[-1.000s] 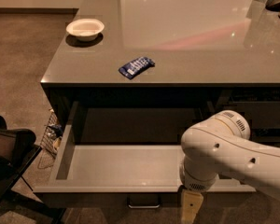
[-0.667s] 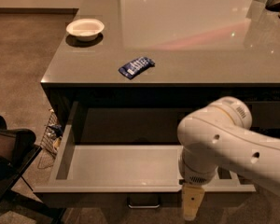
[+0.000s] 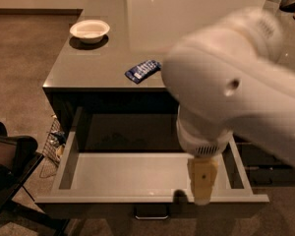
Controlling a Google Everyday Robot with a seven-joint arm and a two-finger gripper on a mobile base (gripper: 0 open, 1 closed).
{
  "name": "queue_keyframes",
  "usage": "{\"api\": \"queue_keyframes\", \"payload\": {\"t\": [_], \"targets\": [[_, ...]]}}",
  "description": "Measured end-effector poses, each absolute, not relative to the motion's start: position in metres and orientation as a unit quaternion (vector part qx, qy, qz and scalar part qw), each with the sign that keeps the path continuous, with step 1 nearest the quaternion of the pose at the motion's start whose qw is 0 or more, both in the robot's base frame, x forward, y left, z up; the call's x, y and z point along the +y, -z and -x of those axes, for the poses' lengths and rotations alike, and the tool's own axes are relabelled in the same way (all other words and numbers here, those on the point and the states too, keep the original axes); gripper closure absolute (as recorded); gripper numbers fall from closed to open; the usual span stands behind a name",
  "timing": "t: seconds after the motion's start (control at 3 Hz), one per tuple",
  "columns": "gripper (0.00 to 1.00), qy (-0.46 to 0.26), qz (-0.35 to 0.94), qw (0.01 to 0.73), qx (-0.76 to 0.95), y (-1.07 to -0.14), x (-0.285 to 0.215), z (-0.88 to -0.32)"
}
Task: Open top drawer
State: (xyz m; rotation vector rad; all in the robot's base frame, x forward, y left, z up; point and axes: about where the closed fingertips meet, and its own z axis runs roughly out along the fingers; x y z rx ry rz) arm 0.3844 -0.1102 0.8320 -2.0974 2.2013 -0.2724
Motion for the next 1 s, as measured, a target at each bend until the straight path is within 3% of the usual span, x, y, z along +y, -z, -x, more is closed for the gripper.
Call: {"api": "queue_keyframes", "payload": {"t": [0.33,0.67,1.0], "targets": [[0.00,0.105,0.699,0.109,0.699,-0.952,-0.123,-0.372],[0.00,0.115,0.704,0.140,0.687,-0.983,-0.122,-0.377],[0.00,0.101,0.674,0.218,0.699,-1.021,-0.153,-0.374]]}}
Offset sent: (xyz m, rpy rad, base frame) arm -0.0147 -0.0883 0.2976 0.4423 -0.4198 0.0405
